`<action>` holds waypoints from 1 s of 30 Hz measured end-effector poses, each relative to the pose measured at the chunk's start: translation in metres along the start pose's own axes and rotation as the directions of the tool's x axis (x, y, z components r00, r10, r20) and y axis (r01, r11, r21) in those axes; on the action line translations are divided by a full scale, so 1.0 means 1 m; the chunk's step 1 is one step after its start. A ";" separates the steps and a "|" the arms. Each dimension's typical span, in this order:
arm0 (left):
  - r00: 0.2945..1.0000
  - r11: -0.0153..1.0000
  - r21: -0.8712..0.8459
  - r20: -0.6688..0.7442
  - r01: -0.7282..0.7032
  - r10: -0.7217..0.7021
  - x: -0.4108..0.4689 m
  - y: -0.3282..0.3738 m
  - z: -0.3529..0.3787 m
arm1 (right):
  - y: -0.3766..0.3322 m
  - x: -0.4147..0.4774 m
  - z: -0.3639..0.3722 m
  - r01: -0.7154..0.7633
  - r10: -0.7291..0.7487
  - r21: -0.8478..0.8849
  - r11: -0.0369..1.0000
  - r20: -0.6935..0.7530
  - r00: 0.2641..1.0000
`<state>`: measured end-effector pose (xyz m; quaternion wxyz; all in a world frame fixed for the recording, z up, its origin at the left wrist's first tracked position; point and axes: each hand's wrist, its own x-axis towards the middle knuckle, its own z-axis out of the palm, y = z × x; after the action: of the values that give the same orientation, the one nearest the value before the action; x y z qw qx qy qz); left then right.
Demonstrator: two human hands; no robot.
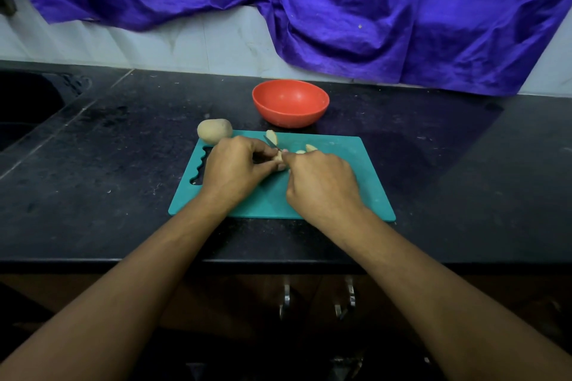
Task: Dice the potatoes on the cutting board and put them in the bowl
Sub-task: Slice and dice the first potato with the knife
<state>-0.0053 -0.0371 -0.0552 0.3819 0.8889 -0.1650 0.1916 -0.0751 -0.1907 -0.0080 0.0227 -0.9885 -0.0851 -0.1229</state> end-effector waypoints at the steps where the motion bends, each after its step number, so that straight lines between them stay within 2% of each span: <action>1: 1.000 1.000 -0.004 0.001 0.005 -0.005 0.000 0.000 0.000 | 0.001 -0.001 0.000 0.004 -0.004 -0.002 1.000 -0.002 1.000; 7: 0.999 0.998 -0.030 0.011 0.048 -0.048 0.001 -0.001 0.000 | 0.007 -0.014 0.005 0.028 -0.027 -0.062 0.998 0.022 0.999; 11: 0.999 0.998 -0.042 0.027 0.049 -0.047 0.001 0.000 -0.001 | 0.015 -0.018 0.006 0.037 -0.035 -0.025 0.999 0.063 0.997; 14: 0.998 0.998 -0.042 0.027 0.056 -0.055 0.000 0.002 -0.002 | 0.025 -0.018 0.001 -0.055 0.043 0.121 0.991 0.096 0.994; 18: 0.997 0.996 -0.055 0.032 0.069 -0.067 0.000 0.003 -0.002 | 0.037 -0.013 0.003 -0.213 0.185 0.312 0.926 0.118 0.976; 22: 0.998 0.997 -0.056 0.035 0.062 -0.060 -0.001 0.003 -0.002 | 0.041 -0.012 0.003 -0.238 0.222 0.394 0.888 0.085 0.971; 25: 0.997 0.996 -0.064 0.046 0.061 -0.058 -0.001 0.002 -0.002 | 0.039 -0.016 -0.005 -0.203 0.213 0.401 0.893 0.022 0.977; 30: 0.996 0.996 -0.075 0.066 0.057 -0.052 -0.001 -0.001 -0.001 | 0.027 -0.021 -0.017 -0.138 0.149 0.290 0.947 -0.015 0.989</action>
<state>-0.0057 -0.0358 -0.0557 0.4154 0.8834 -0.1601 0.1461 -0.0947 -0.2223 0.0025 0.1770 -0.9757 -0.0295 -0.1255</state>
